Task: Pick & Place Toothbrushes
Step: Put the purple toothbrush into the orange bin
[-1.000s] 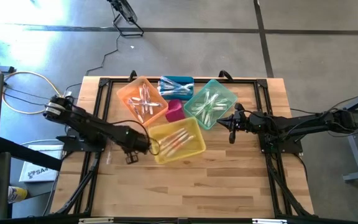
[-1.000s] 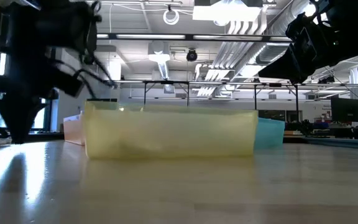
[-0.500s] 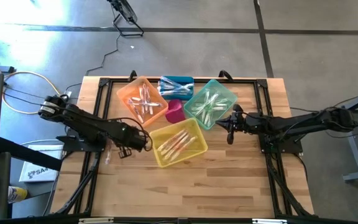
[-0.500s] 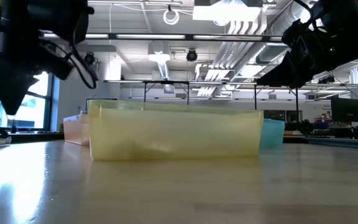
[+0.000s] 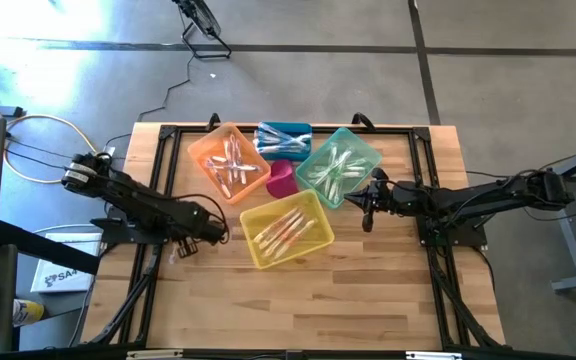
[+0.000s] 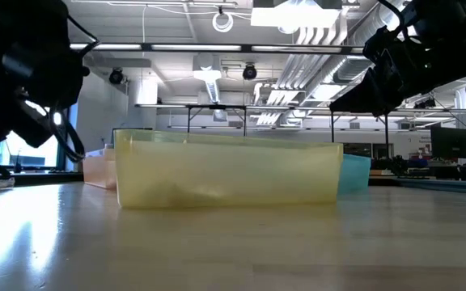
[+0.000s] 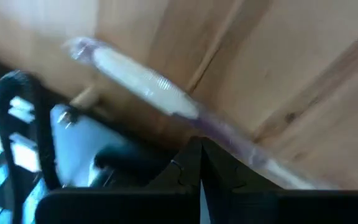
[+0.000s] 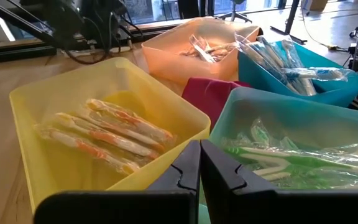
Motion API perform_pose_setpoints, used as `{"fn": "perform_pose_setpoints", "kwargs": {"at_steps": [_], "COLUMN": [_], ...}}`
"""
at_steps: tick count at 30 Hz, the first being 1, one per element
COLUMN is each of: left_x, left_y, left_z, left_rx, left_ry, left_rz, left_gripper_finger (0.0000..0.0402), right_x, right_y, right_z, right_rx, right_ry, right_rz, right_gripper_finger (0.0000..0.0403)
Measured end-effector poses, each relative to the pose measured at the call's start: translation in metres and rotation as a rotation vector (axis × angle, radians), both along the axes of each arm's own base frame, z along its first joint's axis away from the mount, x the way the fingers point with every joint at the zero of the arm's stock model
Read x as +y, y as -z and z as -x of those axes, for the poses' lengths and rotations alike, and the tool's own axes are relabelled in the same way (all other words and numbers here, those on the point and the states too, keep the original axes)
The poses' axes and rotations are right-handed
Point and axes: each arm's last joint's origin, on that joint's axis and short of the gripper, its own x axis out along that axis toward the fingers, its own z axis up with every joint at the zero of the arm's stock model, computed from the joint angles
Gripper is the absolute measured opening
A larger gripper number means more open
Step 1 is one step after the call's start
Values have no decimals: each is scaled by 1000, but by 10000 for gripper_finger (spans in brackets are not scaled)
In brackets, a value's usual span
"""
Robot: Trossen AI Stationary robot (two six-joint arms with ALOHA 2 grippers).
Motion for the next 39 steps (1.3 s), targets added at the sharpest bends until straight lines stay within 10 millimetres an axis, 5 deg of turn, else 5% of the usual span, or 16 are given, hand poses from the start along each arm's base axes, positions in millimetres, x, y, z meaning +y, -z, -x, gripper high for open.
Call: {"fn": "perform_pose_setpoints", "kwargs": {"at_steps": [9, 19, 26, 33, 39], "left_x": [-1, -14, -13, -13, -7], "left_y": [16, -17, -25, -46, -66], "left_z": [3, -49, -51, -49, -32], "left_rx": [-53, -407, -419, -500, -579], "left_ry": [-16, 124, 152, 12, -319], "left_rz": [58, 181, 148, 140, 83], "left_gripper_finger": [0, 0, 0, 0, 0], "right_x": [0, 0, 0, 0, 0], "right_y": [0, 0, 0, 0, 0], "right_z": [0, 0, 0, 0, 0], "right_rx": [0, 0, 0, 0, 0], "right_ry": [0, 0, 0, 0, 0], "right_rz": [0, 0, 0, 0, 0], "right_gripper_finger": [4, 4, 4, 4, 4]}}
